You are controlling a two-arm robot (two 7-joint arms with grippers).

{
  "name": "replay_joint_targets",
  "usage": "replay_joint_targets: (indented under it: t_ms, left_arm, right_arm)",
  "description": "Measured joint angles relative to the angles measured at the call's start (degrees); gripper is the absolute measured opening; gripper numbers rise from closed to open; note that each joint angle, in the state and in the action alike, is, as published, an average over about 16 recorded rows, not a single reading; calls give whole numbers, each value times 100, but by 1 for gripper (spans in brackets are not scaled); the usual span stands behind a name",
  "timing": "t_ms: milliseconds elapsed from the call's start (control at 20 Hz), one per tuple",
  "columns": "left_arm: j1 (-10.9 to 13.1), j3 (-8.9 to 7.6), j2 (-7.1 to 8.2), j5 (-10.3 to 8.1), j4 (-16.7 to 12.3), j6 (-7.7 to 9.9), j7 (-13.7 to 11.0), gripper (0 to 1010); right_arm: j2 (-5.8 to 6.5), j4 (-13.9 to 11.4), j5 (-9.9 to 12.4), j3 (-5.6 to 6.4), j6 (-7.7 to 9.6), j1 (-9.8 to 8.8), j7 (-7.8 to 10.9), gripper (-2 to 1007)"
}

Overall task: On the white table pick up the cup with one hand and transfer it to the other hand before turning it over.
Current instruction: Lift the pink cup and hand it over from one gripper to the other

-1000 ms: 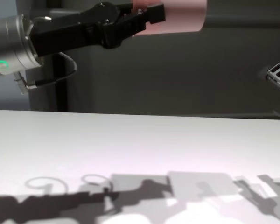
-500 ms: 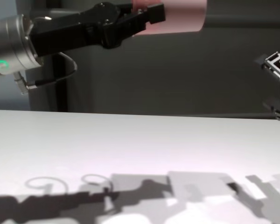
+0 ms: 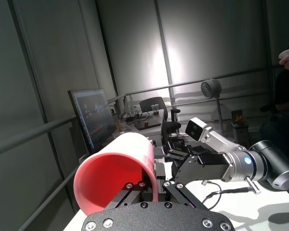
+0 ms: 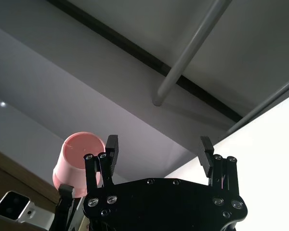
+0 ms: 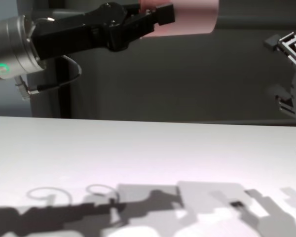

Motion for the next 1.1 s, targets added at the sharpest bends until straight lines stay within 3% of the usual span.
replay_joint_targets:
  t_ms: [350, 1100]
  left_arm:
    - [0, 0, 0, 0, 0, 0, 0, 48]
    - [0, 0, 0, 0, 0, 0, 0, 47]
  right_arm:
    - [-34, -39, 362, -85, 61, 2, 190, 1003]
    - [-91, -48, 977, -324, 286, 136, 310, 1002]
